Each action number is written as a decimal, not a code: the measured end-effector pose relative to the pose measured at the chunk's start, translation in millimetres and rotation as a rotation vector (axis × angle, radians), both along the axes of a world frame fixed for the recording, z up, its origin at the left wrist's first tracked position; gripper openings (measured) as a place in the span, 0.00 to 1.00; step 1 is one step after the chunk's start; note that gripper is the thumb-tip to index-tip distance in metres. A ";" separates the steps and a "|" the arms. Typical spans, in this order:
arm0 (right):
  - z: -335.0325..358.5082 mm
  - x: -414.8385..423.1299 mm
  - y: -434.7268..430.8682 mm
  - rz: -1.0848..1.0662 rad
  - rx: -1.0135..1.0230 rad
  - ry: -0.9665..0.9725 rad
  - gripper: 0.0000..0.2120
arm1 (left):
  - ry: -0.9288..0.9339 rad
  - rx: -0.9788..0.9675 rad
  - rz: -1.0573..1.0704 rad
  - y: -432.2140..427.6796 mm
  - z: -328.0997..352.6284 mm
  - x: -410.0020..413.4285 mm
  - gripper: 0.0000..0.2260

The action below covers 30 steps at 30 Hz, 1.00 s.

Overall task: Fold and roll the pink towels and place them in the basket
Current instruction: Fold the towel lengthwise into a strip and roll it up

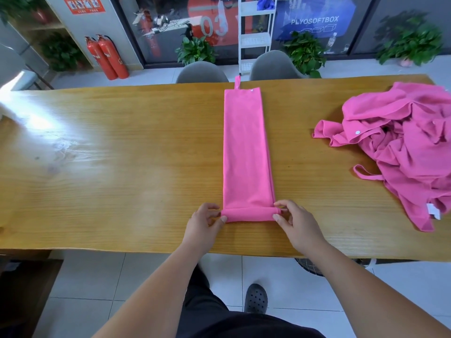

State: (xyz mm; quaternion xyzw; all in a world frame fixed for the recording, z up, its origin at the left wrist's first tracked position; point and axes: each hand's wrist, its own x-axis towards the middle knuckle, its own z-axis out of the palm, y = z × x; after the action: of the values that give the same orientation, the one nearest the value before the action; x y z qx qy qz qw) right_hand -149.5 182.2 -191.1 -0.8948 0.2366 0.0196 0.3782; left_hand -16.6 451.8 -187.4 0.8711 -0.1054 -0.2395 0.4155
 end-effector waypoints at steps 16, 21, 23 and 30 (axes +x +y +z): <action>-4.1 11.5 13.8 0.155 -0.624 -0.173 0.14 | -0.716 0.296 -0.230 -18.9 0.2 -2.4 0.11; -6.7 -2.9 11.1 0.223 -0.602 -0.111 0.21 | -0.681 0.349 -0.306 -4.2 -4.5 -12.0 0.20; -2.0 2.6 11.1 0.184 -0.526 -0.043 0.21 | -0.588 0.348 -0.265 -7.3 -1.6 -8.9 0.21; 14.2 10.5 2.9 0.021 -0.107 0.072 0.19 | -0.177 0.120 -0.099 -5.6 9.3 5.9 0.15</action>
State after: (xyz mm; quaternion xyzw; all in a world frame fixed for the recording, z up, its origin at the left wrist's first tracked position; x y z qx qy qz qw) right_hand -139.0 185.1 -176.9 -0.9148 0.2415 0.0433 0.3209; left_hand -10.7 446.3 -178.1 0.9058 -0.1699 -0.1877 0.3396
